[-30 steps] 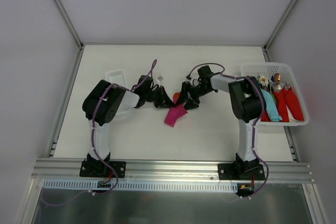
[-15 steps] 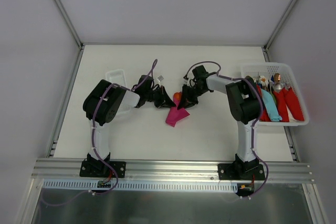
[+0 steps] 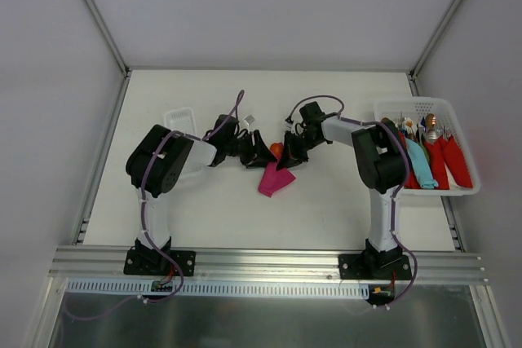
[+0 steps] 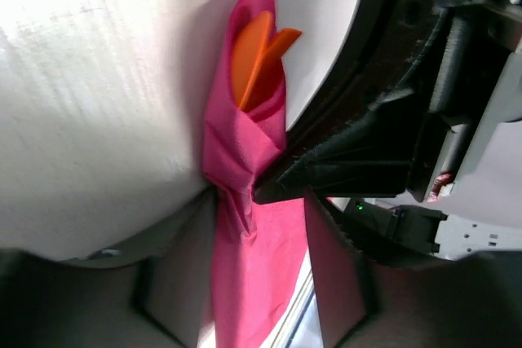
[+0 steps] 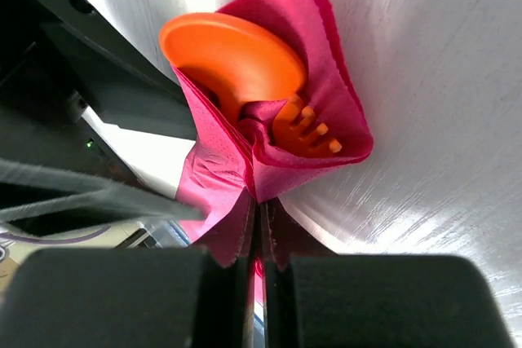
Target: Place the utensils on the paper napkin and roll it up
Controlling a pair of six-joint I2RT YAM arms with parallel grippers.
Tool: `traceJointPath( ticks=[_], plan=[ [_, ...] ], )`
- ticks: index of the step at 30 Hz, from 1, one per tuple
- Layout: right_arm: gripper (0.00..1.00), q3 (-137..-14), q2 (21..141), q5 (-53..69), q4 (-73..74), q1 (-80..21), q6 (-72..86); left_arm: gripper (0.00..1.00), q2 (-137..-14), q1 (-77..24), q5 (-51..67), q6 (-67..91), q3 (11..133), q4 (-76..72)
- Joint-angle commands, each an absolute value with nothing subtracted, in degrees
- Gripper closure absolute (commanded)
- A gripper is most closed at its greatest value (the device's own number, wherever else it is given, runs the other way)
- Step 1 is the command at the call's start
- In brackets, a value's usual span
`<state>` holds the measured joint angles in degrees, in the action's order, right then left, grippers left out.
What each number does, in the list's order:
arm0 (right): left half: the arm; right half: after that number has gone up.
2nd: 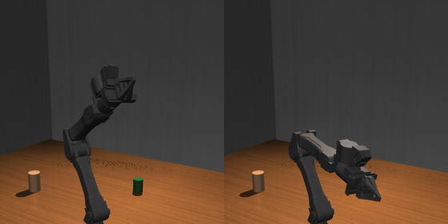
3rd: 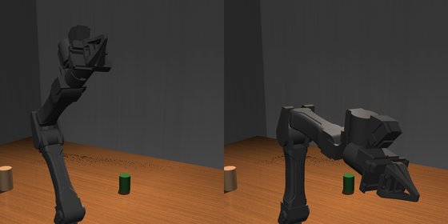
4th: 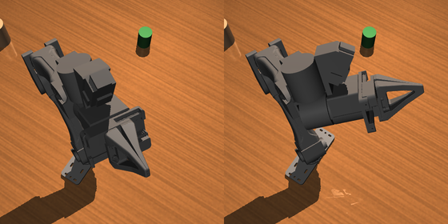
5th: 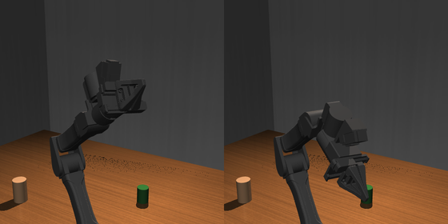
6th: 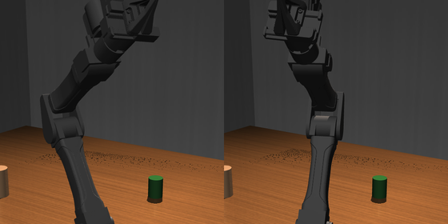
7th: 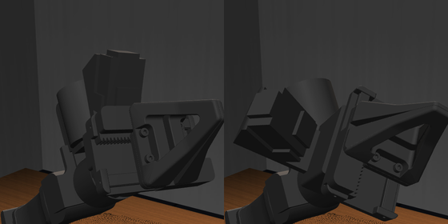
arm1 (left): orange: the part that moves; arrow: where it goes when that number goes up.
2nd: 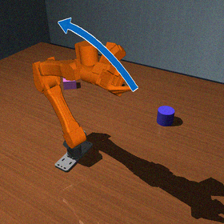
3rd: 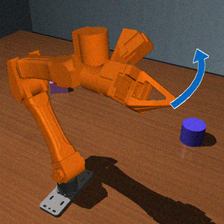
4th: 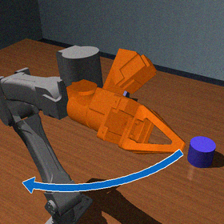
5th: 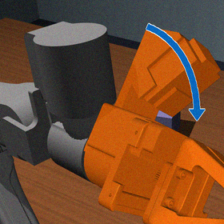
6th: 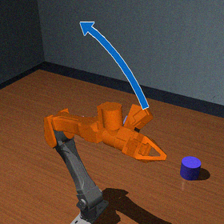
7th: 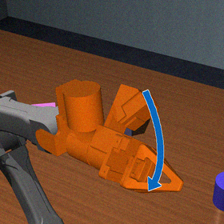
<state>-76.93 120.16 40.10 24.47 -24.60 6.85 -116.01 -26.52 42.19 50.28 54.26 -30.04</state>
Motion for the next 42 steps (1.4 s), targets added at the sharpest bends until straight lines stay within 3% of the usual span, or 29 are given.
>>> traceJointPath(
  ticks=[1,6,14,19,25,38,40,42],
  plan=[
    [1.00,-74.80,119.62,33.75,22.24,-24.43,4.13,0.51,-112.68,-25.93,40.43,47.81,53.44,-26.37],
    [1.00,-74.53,119.71,34.10,21.62,-24.35,4.66,0.38,-108.99,-26.02,37.62,45.36,51.51,-22.77],
    [1.00,-74.09,120.06,35.15,22.58,-24.17,7.20,0.35,-106.79,-29.88,32.18,38.68,51.41,-10.39],
    [1.00,-73.74,120.23,35.59,22.59,-24.08,7.73,0.38,-108.89,-33.48,29.27,38.32,53.52,-5.46],
    [1.00,-73.92,120.41,36.21,22.59,-23.99,7.91,0.50,-114.16,-36.56,25.84,38.76,58.79,2.00],
    [1.00,-74.00,120.76,37.17,22.59,-23.91,7.82,1.00,-117.60,-37.35,22.41,42.36,59.94,5.80],
    [1.00,-74.27,120.76,38.32,22.41,-23.73,7.65,1.00,-117.51,-37.35,22.41,42.19,59.94,5.28],
    [0.86,-74.70,120.41,40.07,22.50,-23.56,6.86,1.00,-116.20,-37.27,22.85,41.40,59.24,3.79]
  ],
)
